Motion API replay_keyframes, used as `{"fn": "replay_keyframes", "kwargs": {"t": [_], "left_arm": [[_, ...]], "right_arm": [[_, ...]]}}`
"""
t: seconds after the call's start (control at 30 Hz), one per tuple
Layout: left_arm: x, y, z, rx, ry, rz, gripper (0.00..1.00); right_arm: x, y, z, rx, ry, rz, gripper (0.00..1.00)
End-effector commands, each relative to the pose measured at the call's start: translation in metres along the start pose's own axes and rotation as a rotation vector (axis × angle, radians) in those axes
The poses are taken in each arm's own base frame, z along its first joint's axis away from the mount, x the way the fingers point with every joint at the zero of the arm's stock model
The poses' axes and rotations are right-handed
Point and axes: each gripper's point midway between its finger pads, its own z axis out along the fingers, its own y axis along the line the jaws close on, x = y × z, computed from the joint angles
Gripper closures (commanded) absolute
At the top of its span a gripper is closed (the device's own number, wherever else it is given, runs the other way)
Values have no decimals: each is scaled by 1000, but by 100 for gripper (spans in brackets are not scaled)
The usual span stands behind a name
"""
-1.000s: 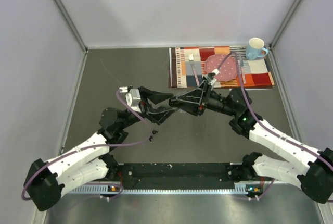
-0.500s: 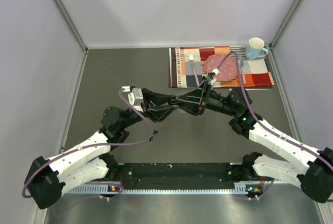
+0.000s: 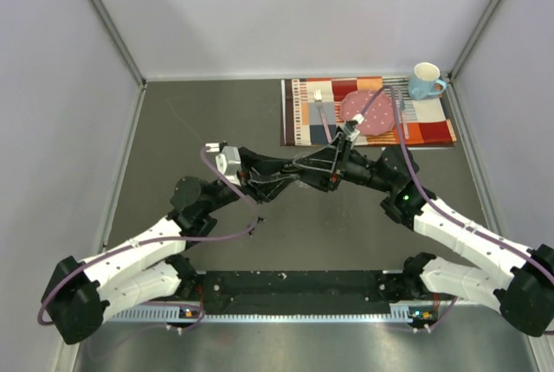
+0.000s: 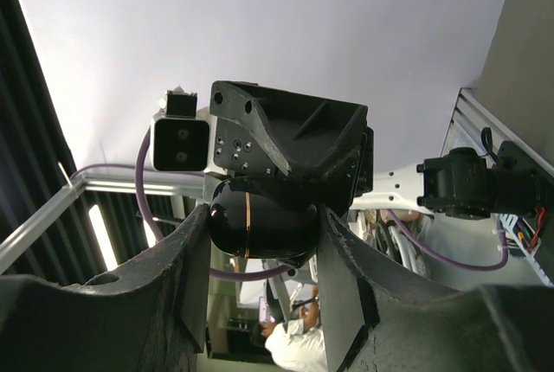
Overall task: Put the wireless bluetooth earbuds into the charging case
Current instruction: Pick up the charging case at the center of the board.
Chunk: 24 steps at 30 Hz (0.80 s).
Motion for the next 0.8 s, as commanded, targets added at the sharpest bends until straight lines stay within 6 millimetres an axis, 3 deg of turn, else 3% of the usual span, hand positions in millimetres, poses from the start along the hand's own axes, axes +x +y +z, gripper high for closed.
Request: {"fn": "replay_keyframes", "kwargs": {"t": [0.0,0.2,0.5,0.73,0.77], "left_arm": [[-28,-6,9,26,-80,43,56],[-29,-5,9,19,-89,44,65],[-32,-7,9,24,-99,47,55],[-28,-5,9,18,-86,41,69],[-27,-5,9,18,-85,41,76]], "right_arm": [[6,15,0,-51,22,-28,100],[6,12,0,-44,20,-21,100],[4,9,-1,-40,14,-18,100],[5,10,-1,-45,17,-16,100],[5,10,0,-47,16,-17,100]]}}
